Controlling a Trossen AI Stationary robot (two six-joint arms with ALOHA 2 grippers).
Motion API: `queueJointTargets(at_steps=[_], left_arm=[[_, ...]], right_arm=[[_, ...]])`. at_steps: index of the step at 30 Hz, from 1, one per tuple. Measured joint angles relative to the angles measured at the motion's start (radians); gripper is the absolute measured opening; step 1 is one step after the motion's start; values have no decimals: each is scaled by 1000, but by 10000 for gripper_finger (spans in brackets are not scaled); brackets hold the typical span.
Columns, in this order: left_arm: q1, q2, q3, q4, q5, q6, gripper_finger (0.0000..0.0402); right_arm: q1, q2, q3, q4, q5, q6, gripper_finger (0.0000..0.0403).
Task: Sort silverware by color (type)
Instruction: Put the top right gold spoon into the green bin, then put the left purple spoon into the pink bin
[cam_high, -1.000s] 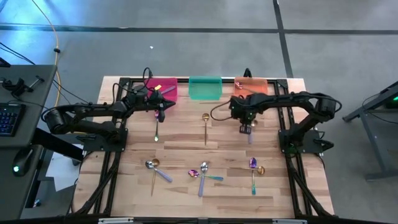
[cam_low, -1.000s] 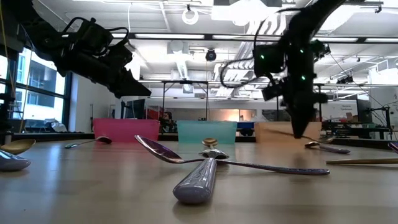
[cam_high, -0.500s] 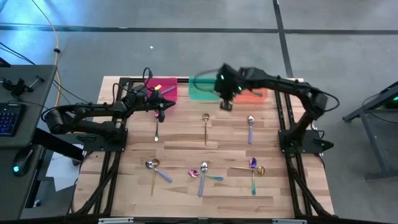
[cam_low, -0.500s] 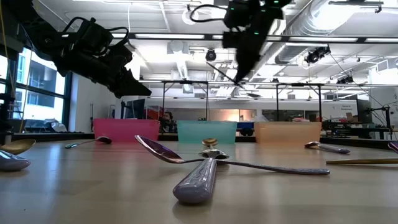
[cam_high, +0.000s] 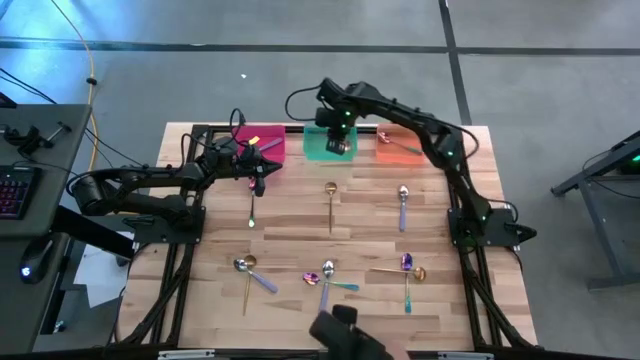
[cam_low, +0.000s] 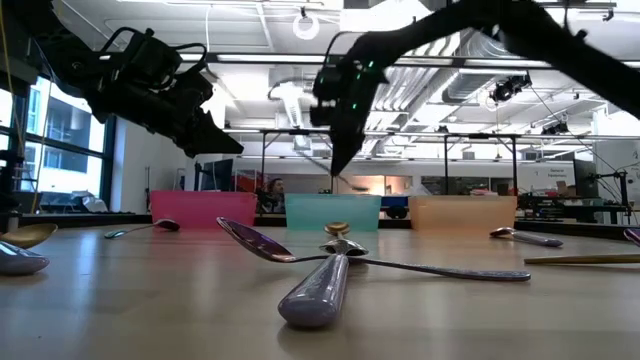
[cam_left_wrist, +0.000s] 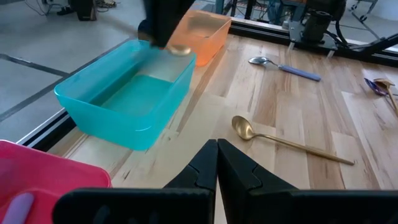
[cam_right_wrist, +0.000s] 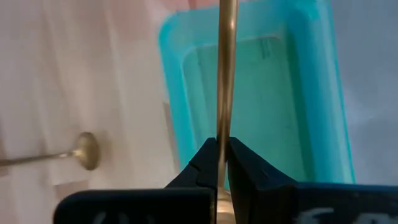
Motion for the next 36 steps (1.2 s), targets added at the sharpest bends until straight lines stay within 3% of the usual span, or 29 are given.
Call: queueJointTargets(at_steps=[6,19,30,34,36], left_arm=[[0,0,0,0,0,9,0],[0,0,0,0,-1,12,0],[0,0,0,0,-1,11,0],[0,0,0,-1,-1,11,0],[0,0,0,-3,-1,11,0]], right_arm=[[-37,109,52,0,-1,-17,0],[-61,174,52,16,-3,-17,3],[-56,168,114,33,31,-16,92],[-49,136,128,93,22,-50,68],[-48,112,101,160,-50,-44,40]])
